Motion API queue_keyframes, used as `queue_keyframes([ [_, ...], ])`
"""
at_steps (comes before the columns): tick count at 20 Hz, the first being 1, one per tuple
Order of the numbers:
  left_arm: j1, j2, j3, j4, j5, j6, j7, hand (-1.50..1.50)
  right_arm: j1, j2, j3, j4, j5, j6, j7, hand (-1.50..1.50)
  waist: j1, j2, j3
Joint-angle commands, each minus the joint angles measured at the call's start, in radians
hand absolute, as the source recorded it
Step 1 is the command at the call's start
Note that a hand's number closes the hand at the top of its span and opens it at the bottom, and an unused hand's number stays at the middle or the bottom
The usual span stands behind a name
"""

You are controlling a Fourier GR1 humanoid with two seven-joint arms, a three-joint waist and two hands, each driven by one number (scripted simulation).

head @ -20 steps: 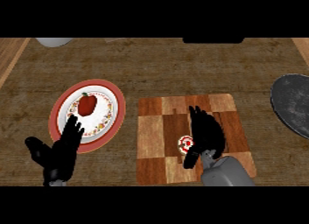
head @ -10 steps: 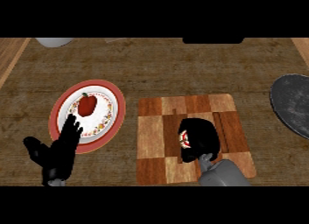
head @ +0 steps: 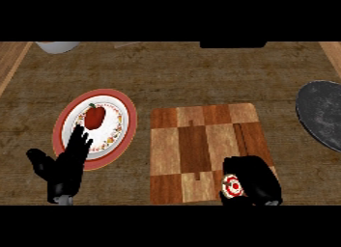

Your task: Pick the cupcake from the cutting board and place it in the pan

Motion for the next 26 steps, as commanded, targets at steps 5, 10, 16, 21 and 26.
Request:
queue_keyframes([
  [5,0.006,0.013,0.012,-0.002,0.006,-0.029,0.012,0.00,0.185,-0.181,-0.040,-0.207,0.063,-0.125,-0.138,1.50,-0.002,0.003,-0.001],
  [10,0.015,-0.010,0.014,0.026,-0.010,0.001,-0.015,0.00,0.204,-0.191,-0.117,-0.403,0.112,-0.268,-0.110,1.50,-0.021,-0.001,-0.002],
  [16,-0.002,0.008,0.023,-0.025,0.000,-0.005,0.018,0.00,0.252,-0.165,-0.220,-0.692,0.067,-0.234,0.017,1.50,-0.010,0.000,-0.002],
  [21,0.090,-0.007,-0.013,-0.098,-0.015,-0.011,0.031,0.00,0.189,-0.138,-0.358,-0.630,-0.035,-0.182,0.028,1.50,0.012,0.004,0.000],
  [26,0.013,-0.042,-0.023,-0.068,-0.036,0.033,0.066,0.00,0.063,-0.101,-0.459,-0.489,-0.138,-0.170,0.004,1.50,0.013,0.006,0.000],
])
